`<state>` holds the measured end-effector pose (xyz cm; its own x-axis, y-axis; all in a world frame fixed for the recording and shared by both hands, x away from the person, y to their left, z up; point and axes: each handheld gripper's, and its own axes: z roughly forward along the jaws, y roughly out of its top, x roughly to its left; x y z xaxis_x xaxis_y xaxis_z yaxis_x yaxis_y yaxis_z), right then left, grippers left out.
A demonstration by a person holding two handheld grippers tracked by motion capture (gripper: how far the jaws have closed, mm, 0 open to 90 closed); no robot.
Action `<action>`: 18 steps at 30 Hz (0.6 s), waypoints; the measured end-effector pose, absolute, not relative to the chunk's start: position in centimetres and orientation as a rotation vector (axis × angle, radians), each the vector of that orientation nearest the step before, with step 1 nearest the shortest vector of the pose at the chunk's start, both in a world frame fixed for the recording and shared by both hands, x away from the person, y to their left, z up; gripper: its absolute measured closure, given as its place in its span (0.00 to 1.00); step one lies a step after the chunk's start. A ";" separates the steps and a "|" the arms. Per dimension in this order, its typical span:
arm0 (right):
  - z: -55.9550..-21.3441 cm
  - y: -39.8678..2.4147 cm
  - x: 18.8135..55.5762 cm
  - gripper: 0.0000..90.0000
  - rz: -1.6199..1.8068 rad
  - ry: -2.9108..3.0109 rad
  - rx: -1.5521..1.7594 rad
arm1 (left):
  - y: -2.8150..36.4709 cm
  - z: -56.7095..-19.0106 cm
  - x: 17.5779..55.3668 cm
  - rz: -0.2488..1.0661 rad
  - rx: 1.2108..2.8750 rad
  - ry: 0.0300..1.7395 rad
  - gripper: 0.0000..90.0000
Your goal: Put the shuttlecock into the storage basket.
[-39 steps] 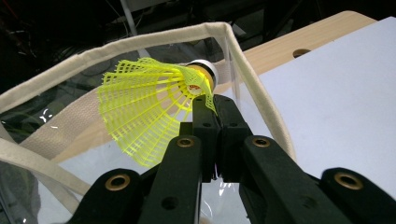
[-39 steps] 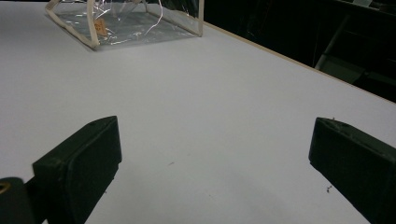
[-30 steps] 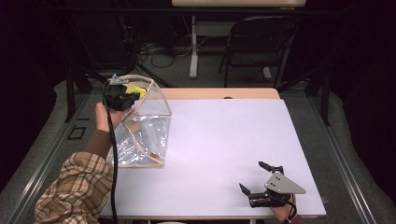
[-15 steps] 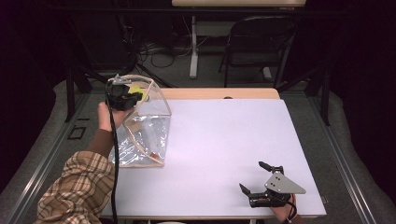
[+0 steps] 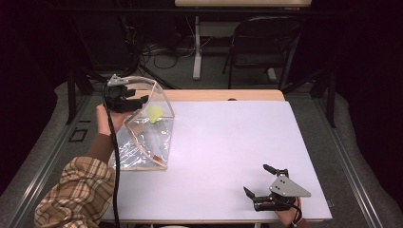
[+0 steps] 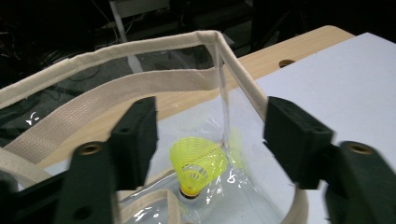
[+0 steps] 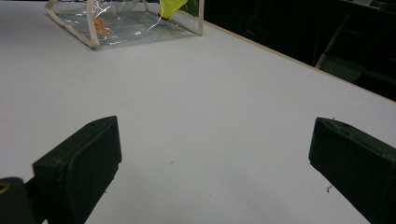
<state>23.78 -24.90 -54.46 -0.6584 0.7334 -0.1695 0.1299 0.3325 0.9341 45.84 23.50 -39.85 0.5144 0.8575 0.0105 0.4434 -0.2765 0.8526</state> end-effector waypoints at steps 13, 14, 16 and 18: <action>-54.5 -25.1 23.6 0.02 1.342 2.009 0.768 | 22.4 -38.4 43.7 0.655 1.877 0.991 0.09; -54.5 -25.1 23.6 0.02 1.341 2.008 0.771 | 22.4 -38.3 43.5 0.662 1.876 0.986 0.08; -54.5 -25.2 23.6 0.02 1.344 2.005 0.774 | 22.4 -38.1 43.2 0.662 1.872 0.982 0.07; -54.6 -25.2 23.6 0.02 1.339 2.006 0.776 | 22.4 -38.0 43.0 0.665 1.871 0.977 0.06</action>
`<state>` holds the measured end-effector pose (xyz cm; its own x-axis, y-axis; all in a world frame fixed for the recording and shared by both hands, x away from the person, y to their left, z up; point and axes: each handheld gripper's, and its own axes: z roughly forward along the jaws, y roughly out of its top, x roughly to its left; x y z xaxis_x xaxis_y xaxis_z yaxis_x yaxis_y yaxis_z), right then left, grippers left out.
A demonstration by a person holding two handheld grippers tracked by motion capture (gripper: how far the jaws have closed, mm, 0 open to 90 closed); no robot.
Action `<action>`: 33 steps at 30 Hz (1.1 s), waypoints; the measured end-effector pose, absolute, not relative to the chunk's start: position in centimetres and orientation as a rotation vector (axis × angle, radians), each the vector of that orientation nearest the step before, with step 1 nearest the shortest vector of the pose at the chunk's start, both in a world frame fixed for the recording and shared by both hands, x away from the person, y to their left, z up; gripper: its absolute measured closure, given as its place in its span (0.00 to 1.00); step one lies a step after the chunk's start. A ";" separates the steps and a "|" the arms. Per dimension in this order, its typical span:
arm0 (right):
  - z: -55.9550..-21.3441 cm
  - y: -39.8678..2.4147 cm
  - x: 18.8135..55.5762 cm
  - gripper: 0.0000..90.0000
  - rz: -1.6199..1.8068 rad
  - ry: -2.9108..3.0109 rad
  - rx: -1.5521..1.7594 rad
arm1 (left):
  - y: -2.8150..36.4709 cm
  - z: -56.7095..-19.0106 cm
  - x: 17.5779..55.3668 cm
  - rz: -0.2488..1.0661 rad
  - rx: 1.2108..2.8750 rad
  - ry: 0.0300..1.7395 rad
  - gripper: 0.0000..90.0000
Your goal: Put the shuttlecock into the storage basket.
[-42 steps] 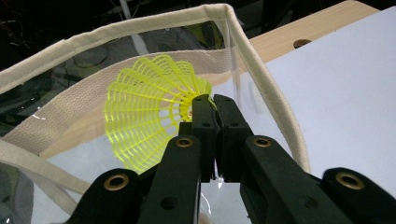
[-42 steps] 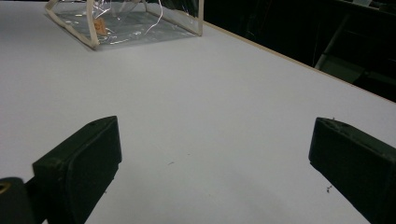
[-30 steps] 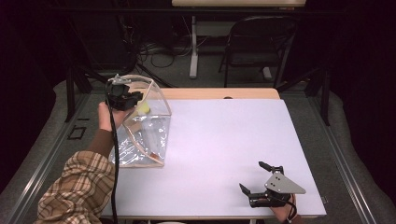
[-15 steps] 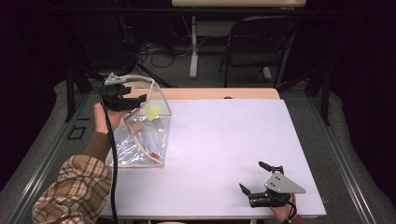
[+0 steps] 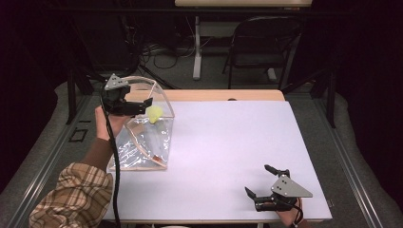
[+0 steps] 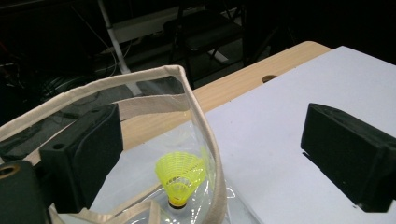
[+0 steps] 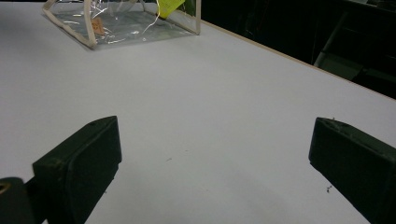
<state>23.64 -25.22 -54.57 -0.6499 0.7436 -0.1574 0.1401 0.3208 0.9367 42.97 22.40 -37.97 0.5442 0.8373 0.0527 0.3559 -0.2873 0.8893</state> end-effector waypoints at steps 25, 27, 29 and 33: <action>-54.5 -25.2 23.3 0.02 1.335 2.005 0.778 | 21.3 -37.7 38.9 0.684 1.857 0.865 0.00; -54.5 -25.2 23.3 0.02 1.332 2.009 0.779 | 21.3 -37.8 38.6 0.687 1.853 0.858 0.00; -54.5 -25.1 23.4 0.02 1.334 2.008 0.781 | 21.3 -37.9 38.3 0.692 1.841 0.854 0.00; -54.5 -25.1 23.3 0.02 1.331 2.009 0.772 | 21.1 -38.1 37.6 0.700 1.829 0.830 0.00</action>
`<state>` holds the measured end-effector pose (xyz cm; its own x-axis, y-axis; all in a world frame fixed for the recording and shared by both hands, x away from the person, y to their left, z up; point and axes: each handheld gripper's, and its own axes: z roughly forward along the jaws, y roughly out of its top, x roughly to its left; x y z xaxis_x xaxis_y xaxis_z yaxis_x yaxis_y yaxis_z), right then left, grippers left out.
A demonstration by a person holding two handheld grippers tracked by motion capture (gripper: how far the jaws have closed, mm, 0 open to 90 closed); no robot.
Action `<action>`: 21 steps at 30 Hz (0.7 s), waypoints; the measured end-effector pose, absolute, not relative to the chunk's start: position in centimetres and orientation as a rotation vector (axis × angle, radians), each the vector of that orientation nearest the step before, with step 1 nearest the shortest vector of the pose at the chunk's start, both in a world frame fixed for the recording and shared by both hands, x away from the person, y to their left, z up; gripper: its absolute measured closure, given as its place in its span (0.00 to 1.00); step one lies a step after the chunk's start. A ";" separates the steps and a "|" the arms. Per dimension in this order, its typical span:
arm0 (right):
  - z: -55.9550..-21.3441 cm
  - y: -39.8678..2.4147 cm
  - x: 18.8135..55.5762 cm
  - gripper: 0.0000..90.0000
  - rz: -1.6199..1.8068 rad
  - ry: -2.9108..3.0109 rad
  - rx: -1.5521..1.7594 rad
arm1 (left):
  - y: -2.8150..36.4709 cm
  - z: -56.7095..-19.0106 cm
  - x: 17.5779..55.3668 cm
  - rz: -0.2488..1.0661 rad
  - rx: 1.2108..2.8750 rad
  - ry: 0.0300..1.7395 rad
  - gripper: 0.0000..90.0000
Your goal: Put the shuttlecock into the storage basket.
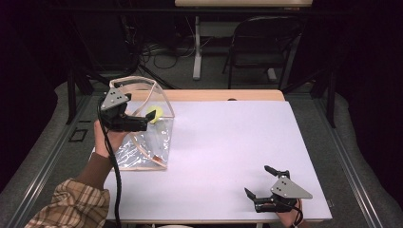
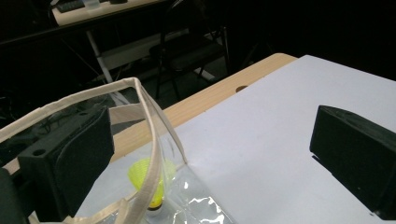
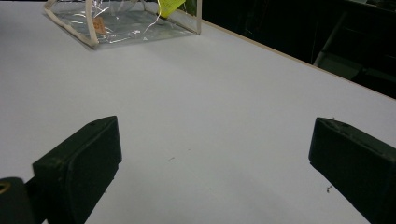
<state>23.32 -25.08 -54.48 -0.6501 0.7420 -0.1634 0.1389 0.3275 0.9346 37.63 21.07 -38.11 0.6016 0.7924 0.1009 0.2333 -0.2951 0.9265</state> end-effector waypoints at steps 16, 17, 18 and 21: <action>-54.5 -25.0 23.3 0.02 1.330 2.009 0.776 | 20.7 -39.9 34.5 0.710 1.792 0.756 0.00; -54.5 -25.0 23.3 0.02 1.329 2.008 0.772 | 20.8 -40.0 34.4 0.711 1.795 0.753 0.00; -54.5 -25.0 23.3 0.02 1.328 2.009 0.772 | 20.9 -40.3 34.2 0.709 1.789 0.747 0.00; -54.5 -25.0 23.3 0.02 1.330 2.009 0.777 | 21.0 -40.9 33.6 0.707 1.778 0.736 0.00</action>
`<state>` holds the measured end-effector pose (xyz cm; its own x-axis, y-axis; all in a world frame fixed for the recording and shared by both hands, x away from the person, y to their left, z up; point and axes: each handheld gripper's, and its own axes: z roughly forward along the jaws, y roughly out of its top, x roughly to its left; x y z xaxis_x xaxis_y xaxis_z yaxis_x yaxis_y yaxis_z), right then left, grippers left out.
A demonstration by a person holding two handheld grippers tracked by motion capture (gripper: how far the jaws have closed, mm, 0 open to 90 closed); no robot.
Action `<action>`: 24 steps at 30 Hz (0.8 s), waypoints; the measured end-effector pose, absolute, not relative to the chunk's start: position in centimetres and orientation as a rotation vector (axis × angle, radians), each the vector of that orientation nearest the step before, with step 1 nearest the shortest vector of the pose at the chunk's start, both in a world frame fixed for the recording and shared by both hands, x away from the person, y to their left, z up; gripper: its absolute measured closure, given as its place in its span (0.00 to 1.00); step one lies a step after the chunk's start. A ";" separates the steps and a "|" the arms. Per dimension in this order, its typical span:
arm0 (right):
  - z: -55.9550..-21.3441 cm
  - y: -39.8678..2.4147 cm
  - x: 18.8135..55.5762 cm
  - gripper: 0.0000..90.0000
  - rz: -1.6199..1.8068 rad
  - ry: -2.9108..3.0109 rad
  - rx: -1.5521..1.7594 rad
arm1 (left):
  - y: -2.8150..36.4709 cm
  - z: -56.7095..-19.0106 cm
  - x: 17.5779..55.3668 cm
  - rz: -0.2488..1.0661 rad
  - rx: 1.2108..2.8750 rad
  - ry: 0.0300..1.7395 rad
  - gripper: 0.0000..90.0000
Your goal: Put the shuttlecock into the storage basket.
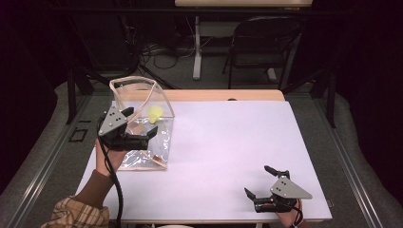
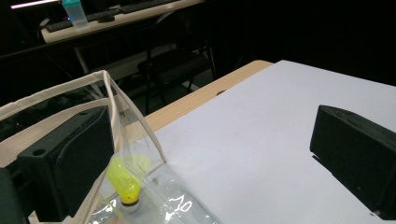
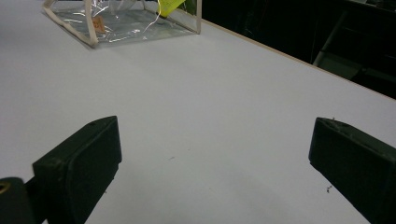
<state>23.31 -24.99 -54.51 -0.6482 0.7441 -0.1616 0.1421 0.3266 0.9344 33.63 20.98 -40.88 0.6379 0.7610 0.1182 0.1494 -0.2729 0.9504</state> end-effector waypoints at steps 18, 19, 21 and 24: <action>-54.5 -25.0 23.3 0.02 1.327 2.010 0.772 | 21.9 -44.5 31.3 0.698 1.790 0.743 0.00; -54.5 -25.0 23.3 0.02 1.327 2.011 0.774 | 22.0 -44.7 31.2 0.699 1.790 0.748 0.00; -54.5 -25.0 23.3 0.02 1.326 2.013 0.772 | 22.2 -45.2 31.1 0.697 1.787 0.749 0.00; -54.6 -25.0 23.4 0.02 1.326 2.014 0.771 | 22.4 -45.8 30.8 0.687 1.787 0.743 0.00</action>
